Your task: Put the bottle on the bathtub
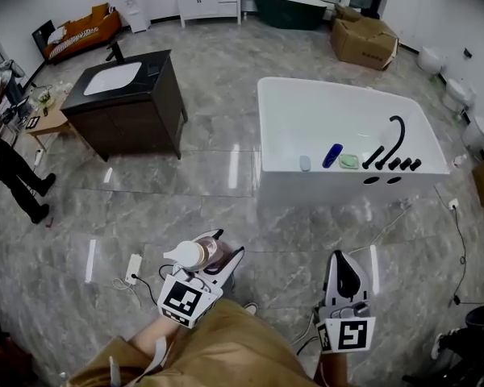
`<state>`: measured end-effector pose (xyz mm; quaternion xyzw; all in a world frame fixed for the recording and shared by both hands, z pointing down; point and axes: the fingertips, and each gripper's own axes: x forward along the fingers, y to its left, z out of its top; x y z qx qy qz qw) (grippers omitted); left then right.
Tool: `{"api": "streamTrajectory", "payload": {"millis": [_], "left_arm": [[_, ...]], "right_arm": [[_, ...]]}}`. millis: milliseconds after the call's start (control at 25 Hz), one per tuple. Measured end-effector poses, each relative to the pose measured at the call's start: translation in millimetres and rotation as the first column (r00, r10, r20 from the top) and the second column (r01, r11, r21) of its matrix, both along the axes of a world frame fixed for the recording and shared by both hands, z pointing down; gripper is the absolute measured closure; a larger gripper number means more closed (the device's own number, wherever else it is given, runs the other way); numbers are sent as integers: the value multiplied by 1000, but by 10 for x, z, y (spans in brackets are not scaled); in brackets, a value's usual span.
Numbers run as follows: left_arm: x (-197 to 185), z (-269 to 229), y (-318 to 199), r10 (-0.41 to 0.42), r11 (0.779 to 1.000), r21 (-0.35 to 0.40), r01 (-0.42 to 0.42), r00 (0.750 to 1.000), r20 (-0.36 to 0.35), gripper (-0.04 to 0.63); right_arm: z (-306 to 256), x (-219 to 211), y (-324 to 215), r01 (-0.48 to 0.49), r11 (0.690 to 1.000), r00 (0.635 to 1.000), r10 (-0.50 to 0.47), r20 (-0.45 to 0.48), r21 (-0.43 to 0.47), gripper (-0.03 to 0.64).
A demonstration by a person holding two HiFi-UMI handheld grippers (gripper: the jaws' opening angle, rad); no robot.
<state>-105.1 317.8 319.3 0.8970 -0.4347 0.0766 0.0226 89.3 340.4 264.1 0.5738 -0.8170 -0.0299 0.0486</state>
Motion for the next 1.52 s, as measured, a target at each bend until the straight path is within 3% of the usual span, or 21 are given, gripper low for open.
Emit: {"api": "streamTrajectory", "payload": {"millis": [320,840,1120,1280,1520], "left_arm": [[83,57,-840,72,997,-9,-72,996,-48,373],[-101,-19,-2472,180,984,3,-180,981,-68,373],[-61,9,-2897,253,967,-1,-254,963,-91,373],[69,4,-3015,285,958,-15,-288,953,-107,373],[471,-80,-3278,293,954,-28,-299,947,-131,373]], "right_arm": [[2,-24,-730,-55,998,998,54,-35,-32,611],[-307,-374,-2096,-115,993,992,116,-57,26,611],[-366,-486,-2447,-160,986,985,162,-59,40,611],[-282,-337,-2545,-210,978,976,210,-65,7,611],[-260,-53,-2786,-208,978,977,208,-42,0,611]]}}
